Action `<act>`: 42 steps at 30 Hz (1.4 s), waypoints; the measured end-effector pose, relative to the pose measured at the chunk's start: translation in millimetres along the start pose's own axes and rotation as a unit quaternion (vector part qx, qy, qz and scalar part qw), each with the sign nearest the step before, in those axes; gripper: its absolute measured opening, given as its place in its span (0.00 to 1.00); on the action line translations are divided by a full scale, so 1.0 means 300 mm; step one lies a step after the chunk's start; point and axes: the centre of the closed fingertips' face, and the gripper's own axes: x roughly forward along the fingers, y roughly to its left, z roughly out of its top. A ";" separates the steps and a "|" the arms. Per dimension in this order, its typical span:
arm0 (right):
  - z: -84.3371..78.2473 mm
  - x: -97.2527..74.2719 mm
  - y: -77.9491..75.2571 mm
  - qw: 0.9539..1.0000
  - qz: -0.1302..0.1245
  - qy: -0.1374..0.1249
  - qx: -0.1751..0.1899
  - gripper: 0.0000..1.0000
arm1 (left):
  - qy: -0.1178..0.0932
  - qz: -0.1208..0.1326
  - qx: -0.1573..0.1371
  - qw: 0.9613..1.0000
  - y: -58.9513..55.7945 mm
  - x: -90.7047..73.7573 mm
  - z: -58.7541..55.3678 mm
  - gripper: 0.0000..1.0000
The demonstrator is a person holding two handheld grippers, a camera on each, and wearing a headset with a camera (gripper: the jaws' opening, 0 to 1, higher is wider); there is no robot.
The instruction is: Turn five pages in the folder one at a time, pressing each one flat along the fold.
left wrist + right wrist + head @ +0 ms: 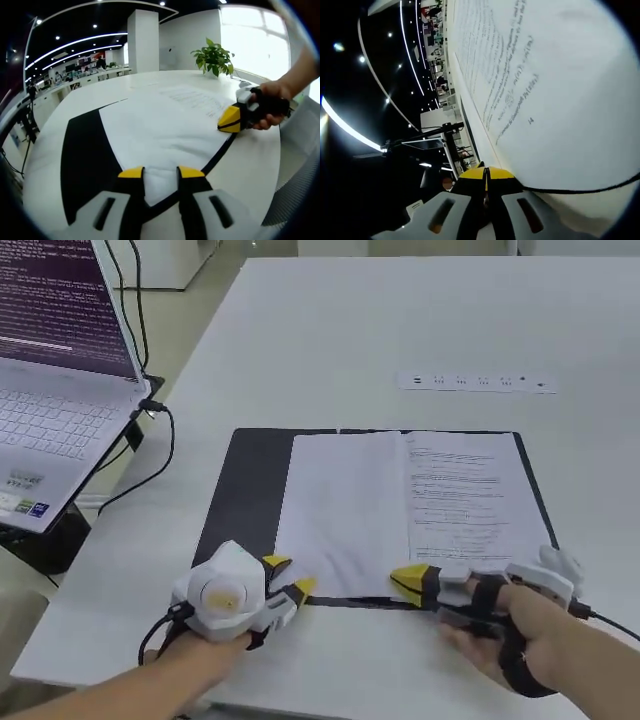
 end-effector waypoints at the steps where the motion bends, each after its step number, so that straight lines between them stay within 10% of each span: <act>1: -0.017 -0.005 0.004 1.000 0.000 0.001 0.000 0.00 | 0.001 0.000 0.000 1.000 0.000 0.000 -0.001 0.23; 18: -0.094 -0.049 -0.048 1.000 -0.008 0.016 0.008 0.00 | 0.006 0.001 0.003 1.000 0.001 0.005 -0.005 0.23; 28: -0.139 -0.174 0.151 0.996 0.061 0.000 -0.059 0.00 | 0.037 -0.019 -0.065 0.997 -0.056 -0.019 0.013 0.38; 31: -0.077 -0.248 0.229 0.990 0.076 -0.066 -0.103 0.00 | 0.023 -0.016 -0.068 0.997 -0.061 -0.058 0.062 0.41; 36: 0.040 -0.434 0.330 0.963 0.057 -0.174 -0.199 0.21 | -0.007 0.000 -0.101 0.995 -0.036 -0.146 0.147 0.49; 42: 0.085 -0.569 0.367 0.938 0.027 -0.223 -0.265 0.35 | -0.038 0.021 -0.129 0.991 -0.010 -0.242 0.220 0.60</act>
